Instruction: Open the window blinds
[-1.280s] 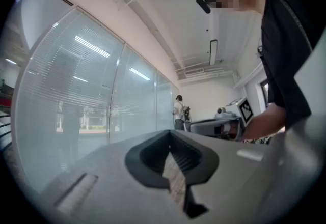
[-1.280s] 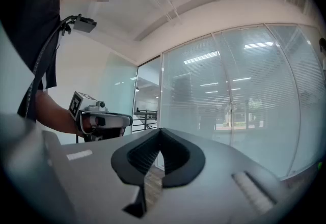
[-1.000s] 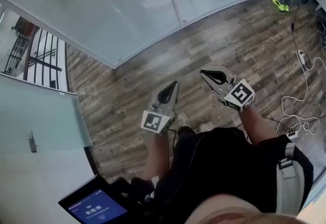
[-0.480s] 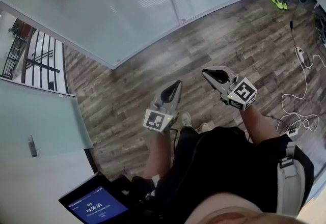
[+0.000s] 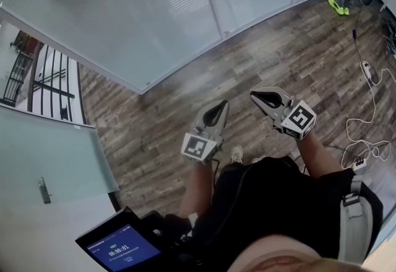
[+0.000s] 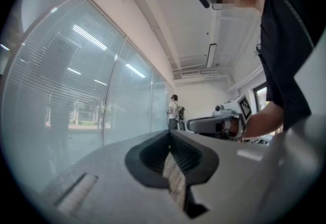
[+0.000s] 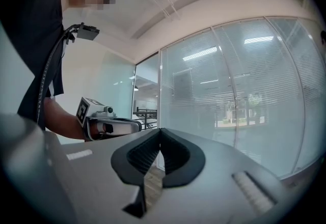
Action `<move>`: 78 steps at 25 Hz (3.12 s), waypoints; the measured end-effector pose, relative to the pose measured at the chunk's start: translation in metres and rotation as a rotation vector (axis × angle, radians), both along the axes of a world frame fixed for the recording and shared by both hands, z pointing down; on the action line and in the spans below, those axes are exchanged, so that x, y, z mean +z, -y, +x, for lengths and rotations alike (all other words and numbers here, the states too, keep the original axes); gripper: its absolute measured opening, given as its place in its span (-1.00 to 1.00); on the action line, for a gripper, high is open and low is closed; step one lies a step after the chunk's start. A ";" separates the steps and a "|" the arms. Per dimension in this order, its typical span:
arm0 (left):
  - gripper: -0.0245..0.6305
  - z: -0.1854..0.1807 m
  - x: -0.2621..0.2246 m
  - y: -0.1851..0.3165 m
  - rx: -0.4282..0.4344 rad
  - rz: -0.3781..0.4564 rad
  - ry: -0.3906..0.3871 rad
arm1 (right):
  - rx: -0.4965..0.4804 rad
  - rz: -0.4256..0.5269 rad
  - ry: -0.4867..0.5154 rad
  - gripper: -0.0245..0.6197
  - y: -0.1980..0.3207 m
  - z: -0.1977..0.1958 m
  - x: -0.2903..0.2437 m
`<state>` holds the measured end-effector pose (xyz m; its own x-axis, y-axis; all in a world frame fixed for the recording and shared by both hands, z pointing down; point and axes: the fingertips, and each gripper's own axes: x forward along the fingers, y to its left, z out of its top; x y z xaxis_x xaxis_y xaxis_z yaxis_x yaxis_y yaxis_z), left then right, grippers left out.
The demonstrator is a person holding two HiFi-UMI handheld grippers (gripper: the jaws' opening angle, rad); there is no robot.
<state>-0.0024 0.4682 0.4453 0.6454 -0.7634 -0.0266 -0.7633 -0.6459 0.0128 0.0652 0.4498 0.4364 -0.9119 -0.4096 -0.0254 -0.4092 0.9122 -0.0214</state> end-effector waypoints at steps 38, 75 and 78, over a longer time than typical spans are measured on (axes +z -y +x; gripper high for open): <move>-0.92 -0.089 -0.009 0.101 0.143 0.044 -0.017 | 0.179 0.052 -0.075 -0.90 0.091 -0.076 -0.009; -0.92 -0.004 -0.002 0.274 0.025 -0.007 0.008 | -0.042 0.022 -0.008 -0.90 0.266 -0.020 -0.017; -0.92 0.007 0.002 0.289 0.021 -0.007 0.007 | -0.041 0.002 0.017 -0.90 0.283 -0.009 -0.013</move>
